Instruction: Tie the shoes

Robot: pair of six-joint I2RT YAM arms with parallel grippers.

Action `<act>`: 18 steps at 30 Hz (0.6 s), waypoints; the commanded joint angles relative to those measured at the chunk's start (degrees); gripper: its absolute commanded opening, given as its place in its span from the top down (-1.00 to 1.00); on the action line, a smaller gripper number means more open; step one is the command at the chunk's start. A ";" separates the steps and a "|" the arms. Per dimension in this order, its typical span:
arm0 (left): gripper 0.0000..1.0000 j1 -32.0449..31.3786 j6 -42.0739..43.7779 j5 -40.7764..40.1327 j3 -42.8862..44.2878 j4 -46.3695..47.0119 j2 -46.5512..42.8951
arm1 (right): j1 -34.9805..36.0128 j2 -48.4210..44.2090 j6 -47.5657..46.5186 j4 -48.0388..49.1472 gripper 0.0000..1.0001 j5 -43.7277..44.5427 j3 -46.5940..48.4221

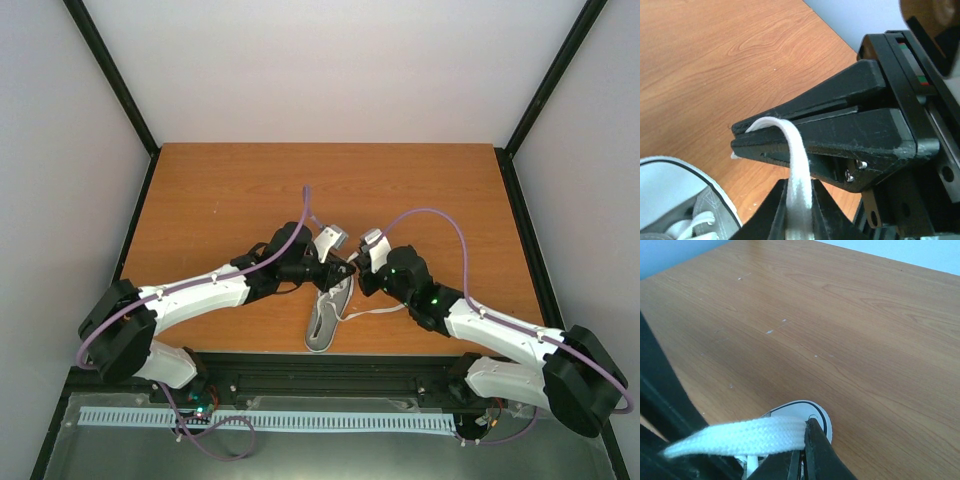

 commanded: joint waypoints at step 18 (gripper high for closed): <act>0.98 14.58 -5.26 7.27 -1.98 -4.73 -5.81 | -14.07 -5.70 30.36 -33.86 -0.76 4.96 2.04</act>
